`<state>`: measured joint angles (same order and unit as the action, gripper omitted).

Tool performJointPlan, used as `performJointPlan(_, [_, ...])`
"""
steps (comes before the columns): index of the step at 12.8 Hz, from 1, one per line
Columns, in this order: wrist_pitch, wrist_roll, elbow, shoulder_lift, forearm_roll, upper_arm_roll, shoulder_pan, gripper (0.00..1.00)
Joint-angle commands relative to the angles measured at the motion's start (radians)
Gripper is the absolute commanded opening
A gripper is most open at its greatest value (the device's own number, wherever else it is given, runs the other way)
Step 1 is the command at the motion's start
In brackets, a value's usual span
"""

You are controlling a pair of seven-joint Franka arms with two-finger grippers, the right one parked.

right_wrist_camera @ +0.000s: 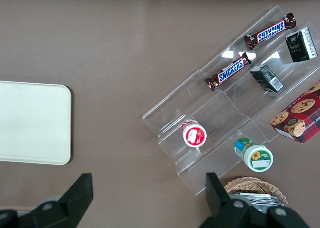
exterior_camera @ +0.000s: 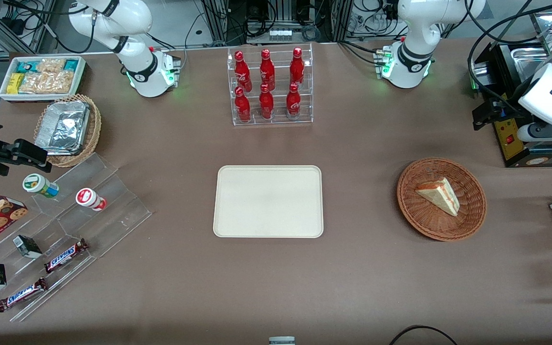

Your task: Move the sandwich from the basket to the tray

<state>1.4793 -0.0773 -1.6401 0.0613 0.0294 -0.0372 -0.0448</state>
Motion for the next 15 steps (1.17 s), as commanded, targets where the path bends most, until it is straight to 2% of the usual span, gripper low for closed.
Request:
performJointPlan(1, [-0.019,0.004,0.002,0.017,-0.016,0.002,0.000,1.00])
performJointPlan(7, [-0.011,0.004,0.011,0.015,-0.017,0.013,0.009,1.00])
performJointPlan(11, [0.088,0.004,-0.032,-0.009,-0.005,0.017,0.013,1.00])
performJointPlan(15, [0.125,-0.117,-0.035,-0.121,-0.003,0.062,0.022,1.00])
